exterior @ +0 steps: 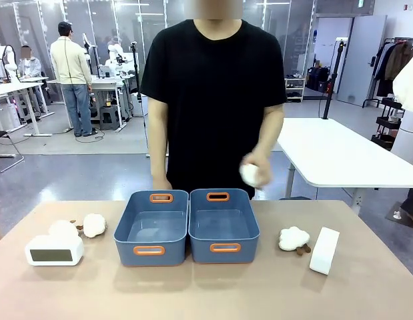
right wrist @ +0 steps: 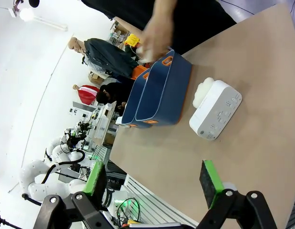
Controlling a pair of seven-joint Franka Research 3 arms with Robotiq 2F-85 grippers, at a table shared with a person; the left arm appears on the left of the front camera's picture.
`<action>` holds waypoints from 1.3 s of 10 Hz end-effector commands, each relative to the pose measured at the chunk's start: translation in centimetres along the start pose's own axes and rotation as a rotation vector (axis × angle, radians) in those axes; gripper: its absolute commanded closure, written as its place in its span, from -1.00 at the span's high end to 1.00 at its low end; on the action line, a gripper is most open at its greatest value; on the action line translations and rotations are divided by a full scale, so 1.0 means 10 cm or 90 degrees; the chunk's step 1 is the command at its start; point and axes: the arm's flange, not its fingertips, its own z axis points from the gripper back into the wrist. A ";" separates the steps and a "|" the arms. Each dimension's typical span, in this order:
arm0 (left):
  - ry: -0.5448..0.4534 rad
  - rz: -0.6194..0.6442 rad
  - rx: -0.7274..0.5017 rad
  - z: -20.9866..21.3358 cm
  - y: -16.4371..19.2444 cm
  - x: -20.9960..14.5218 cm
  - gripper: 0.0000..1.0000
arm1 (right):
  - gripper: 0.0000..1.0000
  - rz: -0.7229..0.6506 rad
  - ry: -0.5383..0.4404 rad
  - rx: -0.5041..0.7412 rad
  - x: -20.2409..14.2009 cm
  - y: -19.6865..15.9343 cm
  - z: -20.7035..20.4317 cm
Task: Sort the digital clocks into the basket.
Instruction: Pick up the Digital clock from the table and place it into the empty Plastic storage basket.
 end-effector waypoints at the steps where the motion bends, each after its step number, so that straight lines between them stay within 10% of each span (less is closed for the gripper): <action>1: 0.002 0.000 -0.009 0.01 0.01 -0.02 1.00 | 1.00 0.000 0.000 0.005 -0.01 0.00 0.02; 5: 0.000 0.000 0.000 0.00 0.00 0.00 1.00 | 1.00 0.000 0.000 0.005 -0.01 0.00 0.02; 8: 0.081 -0.249 0.072 0.06 -0.23 0.20 1.00 | 1.00 0.000 0.000 0.005 -0.01 0.00 0.02; 13: 0.464 -0.723 0.057 -1.03 -0.77 0.51 1.00 | 1.00 0.000 0.000 0.005 -0.01 0.00 0.02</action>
